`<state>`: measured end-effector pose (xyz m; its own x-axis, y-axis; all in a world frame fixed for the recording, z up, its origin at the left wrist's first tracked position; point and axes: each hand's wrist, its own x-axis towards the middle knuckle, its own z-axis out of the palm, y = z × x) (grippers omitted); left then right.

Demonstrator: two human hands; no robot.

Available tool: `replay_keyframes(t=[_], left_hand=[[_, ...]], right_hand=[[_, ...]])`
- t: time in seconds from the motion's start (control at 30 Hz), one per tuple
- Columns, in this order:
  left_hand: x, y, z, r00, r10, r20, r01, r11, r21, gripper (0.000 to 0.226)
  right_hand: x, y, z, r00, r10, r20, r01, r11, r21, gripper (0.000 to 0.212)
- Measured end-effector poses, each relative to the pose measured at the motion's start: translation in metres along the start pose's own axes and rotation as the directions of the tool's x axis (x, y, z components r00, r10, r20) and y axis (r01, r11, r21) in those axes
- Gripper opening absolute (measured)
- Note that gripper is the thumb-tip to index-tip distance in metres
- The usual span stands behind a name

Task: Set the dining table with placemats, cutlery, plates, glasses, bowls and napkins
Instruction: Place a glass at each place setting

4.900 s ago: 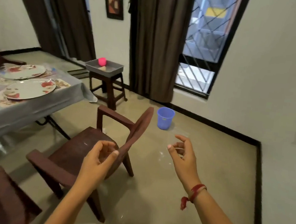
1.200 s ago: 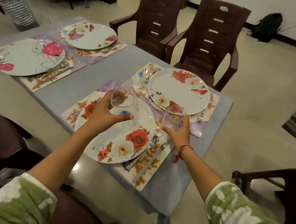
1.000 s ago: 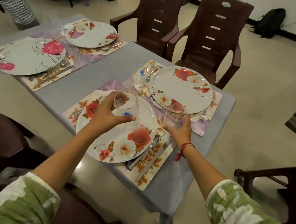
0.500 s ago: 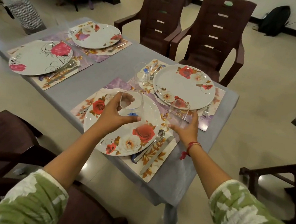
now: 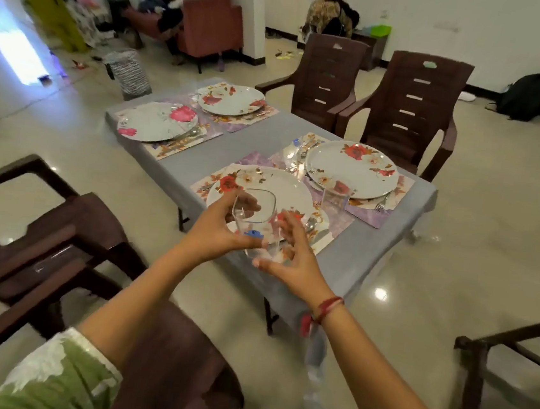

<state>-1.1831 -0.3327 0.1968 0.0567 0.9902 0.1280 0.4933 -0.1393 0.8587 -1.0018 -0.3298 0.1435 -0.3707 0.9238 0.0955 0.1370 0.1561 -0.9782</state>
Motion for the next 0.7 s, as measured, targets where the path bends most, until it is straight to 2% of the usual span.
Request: replay_keyframes(t=[0.17,0.33,0.5,0.63,0.7], left_hand=[[-0.115,0.034,-0.001,0.999,-0.015,-0.049,0.015,1.000,0.005,0.074],[-0.219,0.059,-0.004,0.991,-0.057,-0.119,0.052,0.997,-0.052,0.074],[-0.299,0.066,-0.041,0.967,-0.114,-0.227,0.102,0.993,-0.064,0.074],[-0.357,0.068,-0.091,0.942,-0.140,-0.306,0.119,0.989,-0.088,0.091],[-0.391,0.066,-0.124,0.906,-0.154,-0.394,0.134,0.988,-0.078,0.088]], right_hand=[[-0.079,-0.025,0.022,0.992,-0.082,0.097,0.090,0.993,-0.074,0.100],[-0.155,-0.051,0.067,0.969,-0.121,0.214,0.133,0.990,-0.042,0.087],[-0.199,-0.086,0.127,0.955,-0.165,0.247,0.161,0.986,0.035,0.067],[-0.222,-0.116,0.177,0.947,-0.169,0.275,0.134,0.981,0.139,0.064],[-0.230,-0.130,0.204,0.946,-0.181,0.270,0.132,0.973,0.188,0.064]])
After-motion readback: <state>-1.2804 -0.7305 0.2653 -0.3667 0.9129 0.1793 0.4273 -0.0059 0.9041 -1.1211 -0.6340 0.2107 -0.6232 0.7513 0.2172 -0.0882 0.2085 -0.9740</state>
